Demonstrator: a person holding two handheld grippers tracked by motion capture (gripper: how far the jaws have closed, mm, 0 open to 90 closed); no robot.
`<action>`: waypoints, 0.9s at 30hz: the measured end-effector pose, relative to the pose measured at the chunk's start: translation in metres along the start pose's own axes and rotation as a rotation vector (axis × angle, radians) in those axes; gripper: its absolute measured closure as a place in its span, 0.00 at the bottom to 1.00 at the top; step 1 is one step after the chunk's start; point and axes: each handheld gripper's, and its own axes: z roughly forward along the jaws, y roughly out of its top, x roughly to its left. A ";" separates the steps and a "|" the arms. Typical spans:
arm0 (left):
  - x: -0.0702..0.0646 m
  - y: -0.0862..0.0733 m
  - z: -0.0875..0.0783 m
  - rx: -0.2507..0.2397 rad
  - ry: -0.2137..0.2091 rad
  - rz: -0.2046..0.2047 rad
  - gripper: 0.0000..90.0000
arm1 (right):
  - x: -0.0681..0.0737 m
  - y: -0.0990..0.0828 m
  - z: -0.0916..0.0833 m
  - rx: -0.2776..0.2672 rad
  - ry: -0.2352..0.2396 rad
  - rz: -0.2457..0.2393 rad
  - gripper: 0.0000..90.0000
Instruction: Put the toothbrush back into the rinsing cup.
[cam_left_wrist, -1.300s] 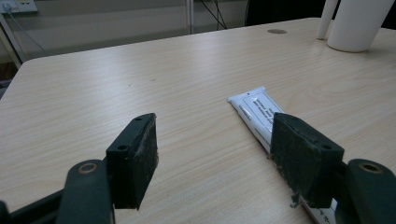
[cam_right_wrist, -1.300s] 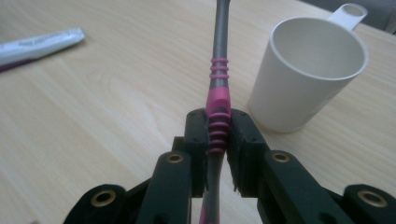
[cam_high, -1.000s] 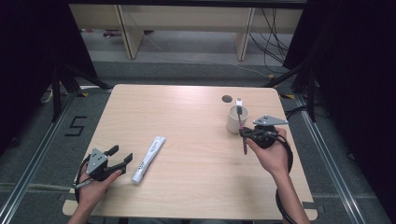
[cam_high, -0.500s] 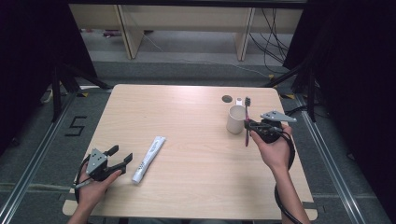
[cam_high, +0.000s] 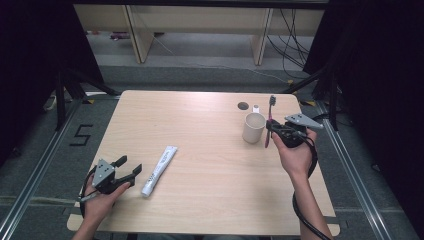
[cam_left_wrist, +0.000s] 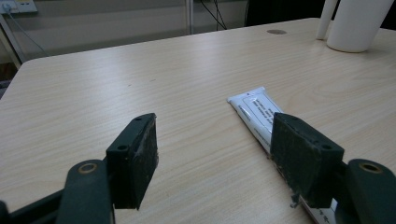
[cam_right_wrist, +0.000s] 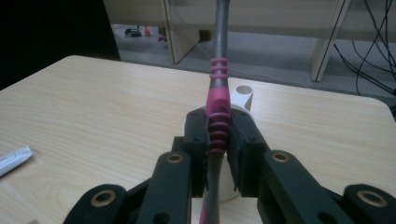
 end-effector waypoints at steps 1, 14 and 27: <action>0.000 0.000 0.000 0.000 0.000 0.000 0.35 | 0.000 0.001 0.000 0.002 0.002 0.013 0.88; 0.000 0.000 0.000 -0.001 0.000 0.001 0.35 | -0.001 0.013 0.005 -0.063 -0.026 0.018 0.88; 0.000 0.000 0.000 -0.001 -0.001 -0.001 0.35 | -0.001 0.024 0.012 -0.093 -0.035 0.027 0.88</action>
